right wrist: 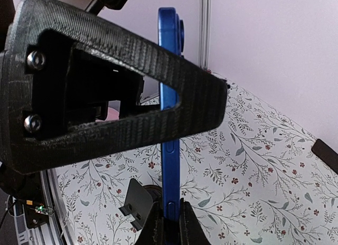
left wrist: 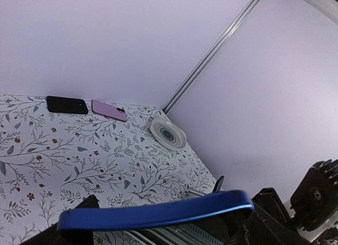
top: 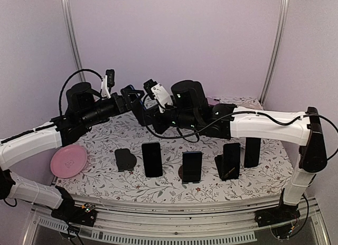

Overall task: Place the phone on the phone stand
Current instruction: Pass from the right arm to the left

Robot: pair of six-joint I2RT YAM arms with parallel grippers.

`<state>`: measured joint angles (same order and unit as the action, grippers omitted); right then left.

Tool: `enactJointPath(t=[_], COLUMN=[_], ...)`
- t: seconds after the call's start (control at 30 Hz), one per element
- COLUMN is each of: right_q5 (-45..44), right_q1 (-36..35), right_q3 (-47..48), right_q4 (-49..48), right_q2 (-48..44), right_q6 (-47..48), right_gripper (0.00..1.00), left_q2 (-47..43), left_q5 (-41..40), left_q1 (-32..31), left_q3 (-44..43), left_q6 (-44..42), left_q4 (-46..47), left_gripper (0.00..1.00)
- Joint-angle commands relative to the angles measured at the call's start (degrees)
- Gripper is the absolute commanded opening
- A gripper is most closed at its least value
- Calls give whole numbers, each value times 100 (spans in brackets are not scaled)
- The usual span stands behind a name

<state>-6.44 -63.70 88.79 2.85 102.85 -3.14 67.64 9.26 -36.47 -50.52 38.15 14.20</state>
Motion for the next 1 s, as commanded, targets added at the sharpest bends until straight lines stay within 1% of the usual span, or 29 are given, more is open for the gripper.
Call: enactJointPath(t=[0.0,0.13,0.33,0.53,0.77,0.83,0.87,0.97], right_q5=[-503,-613,-669,-657,-735,-736,-736,-721], right_q1=[-102,-152,-195,-240,-276,-275,-274,-277], right_q3=[287,338,386,433,516,518,516,525], right_q4=[-200,-189,-219,-199,-93,-86,-89,-63], right_q2=[29,72,120,169,229,228,231,237], right_q6=[159,126,-100,-102,-73,-82,-82,-80], right_gripper=[2,2,2,2,2,2,2,2], left_q2=[13,1,-194,-177,-94,-94,-106,-134], left_q5=[-197,-363,-547,-554,-497,-495,-496,-534], left_q1=[-79,-95,-114,-141,-158,-163,-167,-168], left_q3=[-173,-93,321,328,263,268,270,286], left_q6=[54,186,409,413,406,412,405,381], left_q4=[93,110,587,571,523,526,531,519], left_gripper=[87,87,86,79,78,74,67,53])
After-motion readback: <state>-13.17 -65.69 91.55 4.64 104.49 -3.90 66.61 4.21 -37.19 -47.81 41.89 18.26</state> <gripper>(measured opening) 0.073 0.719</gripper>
